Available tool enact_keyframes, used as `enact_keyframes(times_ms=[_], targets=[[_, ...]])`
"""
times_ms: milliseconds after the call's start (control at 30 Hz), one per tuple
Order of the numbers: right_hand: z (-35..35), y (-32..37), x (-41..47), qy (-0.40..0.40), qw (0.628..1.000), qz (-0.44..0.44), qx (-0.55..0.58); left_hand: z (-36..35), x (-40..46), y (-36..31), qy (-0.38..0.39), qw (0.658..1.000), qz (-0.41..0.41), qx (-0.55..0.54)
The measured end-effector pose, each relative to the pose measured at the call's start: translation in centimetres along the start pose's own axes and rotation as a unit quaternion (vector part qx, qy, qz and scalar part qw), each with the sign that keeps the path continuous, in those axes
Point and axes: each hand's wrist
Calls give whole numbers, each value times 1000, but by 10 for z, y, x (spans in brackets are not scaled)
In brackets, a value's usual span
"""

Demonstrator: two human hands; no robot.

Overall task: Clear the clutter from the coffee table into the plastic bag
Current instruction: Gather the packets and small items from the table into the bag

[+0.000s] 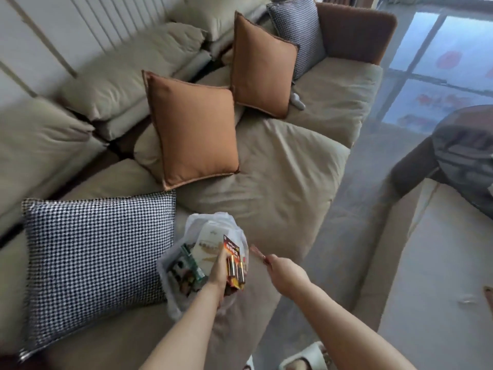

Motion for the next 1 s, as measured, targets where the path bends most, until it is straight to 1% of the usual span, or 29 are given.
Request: enact_keyframes(times_ms=[67, 133, 200, 300, 433, 533, 633, 767, 900, 967, 1000], targets=[[-20, 38, 8, 18, 1000, 25, -1, 39, 6, -1, -19, 1000, 6, -15], [-39, 72, 16, 37, 999, 28, 12, 73, 17, 2, -52, 998, 16, -25], [-56, 101, 22, 50, 998, 8, 34, 101, 32, 7, -80, 996, 23, -24], [-78, 132, 31, 76, 994, -25, 68, 132, 52, 16, -109, 991, 79, 5], [-104, 147, 45, 103, 990, -66, 70, 160, 85, 32, -117, 985, 127, 20], [-117, 149, 54, 92, 992, -74, 44, 165, 96, 37, -110, 981, 156, -11], [-127, 153, 61, 85, 995, -49, 32, 168, 112, 40, -118, 980, 157, -9], [-132, 162, 64, 82, 994, -29, 59, 167, 124, 38, -142, 982, 121, -22], [-132, 163, 57, 75, 995, -23, 63, 167, 124, 33, -146, 981, 90, 88], [-131, 160, 54, 73, 996, -20, 49, 167, 119, 31, -119, 977, 55, 166], [-129, 157, 52, 75, 996, -19, 37, 166, 116, 29, -95, 970, 35, 223]])
Point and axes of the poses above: each hand's wrist, its own x-axis towards the middle knuckle, its own z-axis out of the back of the hand, y = z × x, and after that the axes turned 5 degrees about -z, right-handed
